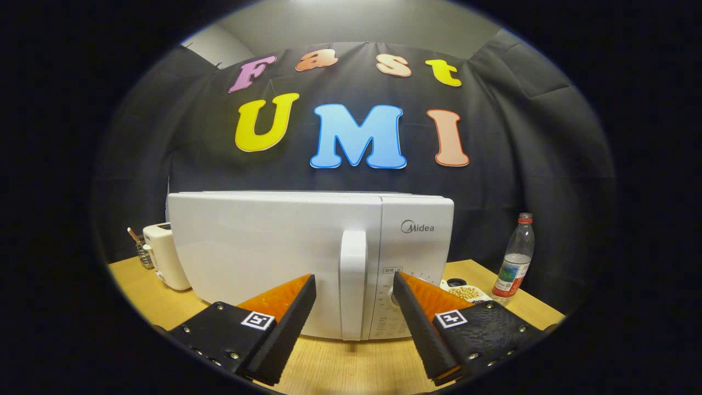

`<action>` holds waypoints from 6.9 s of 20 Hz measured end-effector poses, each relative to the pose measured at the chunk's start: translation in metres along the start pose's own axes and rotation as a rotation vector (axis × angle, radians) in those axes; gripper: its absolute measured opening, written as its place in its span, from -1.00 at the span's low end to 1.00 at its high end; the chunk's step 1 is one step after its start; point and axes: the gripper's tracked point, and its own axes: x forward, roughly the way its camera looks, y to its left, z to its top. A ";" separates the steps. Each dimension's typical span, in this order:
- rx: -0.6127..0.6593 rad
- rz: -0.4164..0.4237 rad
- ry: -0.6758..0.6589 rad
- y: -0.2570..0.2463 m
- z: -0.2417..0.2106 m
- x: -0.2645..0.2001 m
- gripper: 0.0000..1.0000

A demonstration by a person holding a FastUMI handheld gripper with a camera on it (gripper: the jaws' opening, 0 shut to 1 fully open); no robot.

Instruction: Open the microwave, put the food inside, and close the microwave door.

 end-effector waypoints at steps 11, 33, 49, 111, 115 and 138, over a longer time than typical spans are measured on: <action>0.048 -0.045 0.019 0.005 -0.008 0.012 -0.64; 0.057 -0.012 0.013 0.051 -0.013 -0.107 -0.79; 0.026 0.212 -0.039 0.234 -0.020 -0.249 -0.80; 0.500 0.204 0.243 -0.033 -0.100 -0.162 0.81; 0.633 0.206 0.250 -0.036 -0.104 -0.148 -0.41; 0.794 0.292 0.170 0.037 0.001 -0.142 -0.79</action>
